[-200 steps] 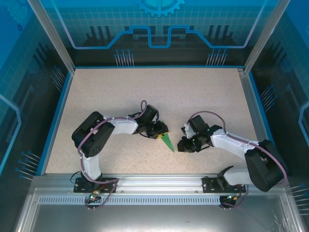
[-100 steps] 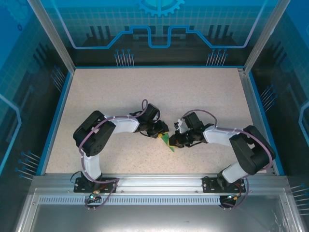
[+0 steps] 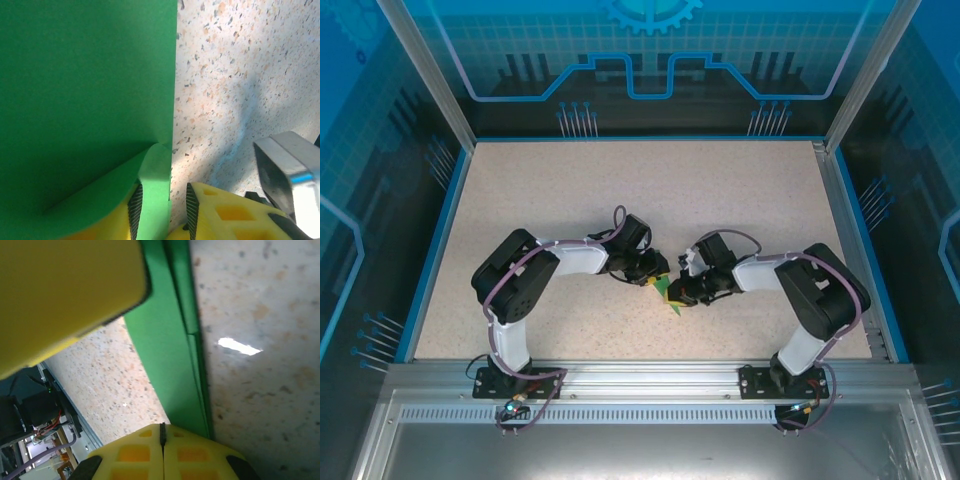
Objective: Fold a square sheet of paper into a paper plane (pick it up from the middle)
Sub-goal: Fold the wing for the fifth time at the center of the table.
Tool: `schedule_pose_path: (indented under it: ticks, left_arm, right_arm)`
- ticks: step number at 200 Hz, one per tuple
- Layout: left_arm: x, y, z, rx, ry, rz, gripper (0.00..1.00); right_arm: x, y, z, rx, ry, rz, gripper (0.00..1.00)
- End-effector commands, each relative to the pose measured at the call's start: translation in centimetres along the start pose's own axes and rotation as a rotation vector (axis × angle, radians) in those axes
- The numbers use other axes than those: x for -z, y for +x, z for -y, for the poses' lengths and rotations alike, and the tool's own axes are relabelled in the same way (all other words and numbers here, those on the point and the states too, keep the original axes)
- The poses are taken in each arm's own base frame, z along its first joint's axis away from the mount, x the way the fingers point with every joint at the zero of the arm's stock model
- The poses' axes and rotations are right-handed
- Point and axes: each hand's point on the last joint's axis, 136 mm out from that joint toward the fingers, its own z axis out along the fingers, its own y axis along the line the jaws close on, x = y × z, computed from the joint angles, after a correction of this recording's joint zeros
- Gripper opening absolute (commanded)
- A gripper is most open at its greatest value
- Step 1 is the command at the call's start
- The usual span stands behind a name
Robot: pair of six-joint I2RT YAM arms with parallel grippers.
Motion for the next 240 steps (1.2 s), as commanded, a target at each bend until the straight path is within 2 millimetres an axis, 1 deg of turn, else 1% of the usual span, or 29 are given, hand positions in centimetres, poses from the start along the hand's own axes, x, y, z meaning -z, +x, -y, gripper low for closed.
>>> schedule_pose_path:
  ticks: [1, 30, 47, 63, 108, 126, 190, 206, 218, 233, 240]
  left_arm:
    - [-1.0, 0.3, -5.1, 0.057, -0.156, -0.003, 0.34]
    - [-1.0, 0.3, -5.1, 0.059, -0.158, -0.002, 0.34]
    - [-1.0, 0.3, -5.2, 0.063, -0.161, 0.0, 0.34]
    - [-1.0, 0.4, -5.4, 0.067, -0.166, 0.0, 0.34]
    - [-1.0, 0.3, -5.6, 0.08, -0.169, 0.001, 0.33]
    - [-1.0, 0.2, -5.6, 0.082, -0.172, 0.004, 0.33]
    - [-0.9, 0.2, -5.7, 0.083, -0.174, 0.003, 0.33]
    - [-0.9, 0.2, -5.6, 0.08, -0.172, 0.003, 0.33]
    - [-0.9, 0.2, -5.5, 0.078, -0.171, 0.002, 0.33]
    - [-0.9, 0.2, -5.5, 0.077, -0.17, 0.003, 0.33]
    - [-0.9, 0.2, -5.4, 0.076, -0.168, 0.003, 0.33]
  right_arm:
    - [-0.4, 2.0, 1.9, -0.037, 0.01, -0.061, 0.06]
    - [-0.5, 4.0, 3.8, -0.057, 0.043, -0.1, 0.06]
    - [-0.5, 4.8, 4.5, -0.065, 0.055, -0.11, 0.06]
    - [-0.4, 5.3, 4.8, -0.068, 0.06, -0.116, 0.06]
    - [0.2, 5.9, 4.8, -0.061, 0.067, -0.117, 0.07]
    - [0.4, 6.4, 5.0, -0.058, 0.074, -0.126, 0.07]
    - [1.3, 8.9, 7.3, -0.113, 0.109, -0.134, 0.07]
    - [1.6, 9.0, 7.2, -0.114, 0.119, -0.133, 0.07]
    - [2.1, 8.7, 7.0, -0.1, 0.143, -0.12, 0.07]
    - [2.8, 7.8, 5.6, -0.059, 0.133, -0.086, 0.08]
    - [3.2, 7.1, 4.6, -0.04, 0.115, -0.067, 0.08]
